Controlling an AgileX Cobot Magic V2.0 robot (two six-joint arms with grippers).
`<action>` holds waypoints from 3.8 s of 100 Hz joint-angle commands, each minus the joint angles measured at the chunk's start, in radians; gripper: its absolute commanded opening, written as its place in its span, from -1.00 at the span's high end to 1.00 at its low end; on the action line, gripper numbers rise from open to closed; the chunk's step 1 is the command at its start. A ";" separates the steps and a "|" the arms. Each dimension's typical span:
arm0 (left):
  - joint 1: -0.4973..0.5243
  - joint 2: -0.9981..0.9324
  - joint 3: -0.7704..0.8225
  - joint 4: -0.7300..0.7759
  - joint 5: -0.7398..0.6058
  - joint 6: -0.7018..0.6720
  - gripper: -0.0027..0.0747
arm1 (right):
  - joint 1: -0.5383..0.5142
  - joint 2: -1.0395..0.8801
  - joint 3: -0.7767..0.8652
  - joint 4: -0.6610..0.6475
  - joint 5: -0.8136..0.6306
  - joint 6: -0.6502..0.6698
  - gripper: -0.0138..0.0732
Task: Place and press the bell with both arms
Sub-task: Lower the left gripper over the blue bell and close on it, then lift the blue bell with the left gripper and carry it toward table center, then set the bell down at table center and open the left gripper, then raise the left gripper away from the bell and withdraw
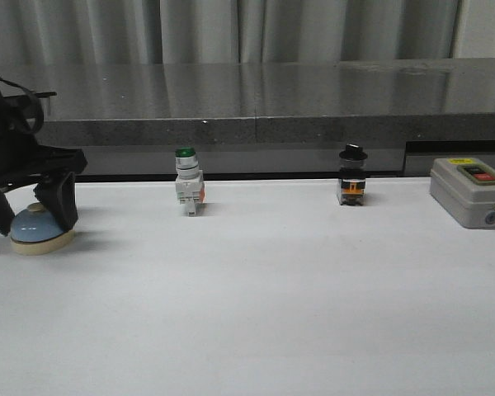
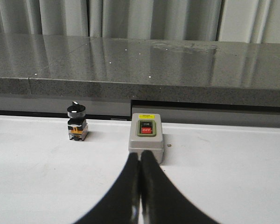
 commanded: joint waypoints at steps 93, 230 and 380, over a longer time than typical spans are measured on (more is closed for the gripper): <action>-0.335 -0.107 -0.241 -0.021 0.163 0.044 0.36 | -0.004 -0.016 -0.016 -0.008 -0.074 -0.005 0.82; -0.564 0.064 -0.273 -0.042 0.039 0.044 -0.55 | -0.004 -0.016 -0.016 -0.008 -0.074 -0.005 0.82; -0.140 -0.528 -0.014 -0.052 -0.090 0.018 0.98 | -0.004 -0.016 -0.016 -0.008 -0.074 -0.005 0.82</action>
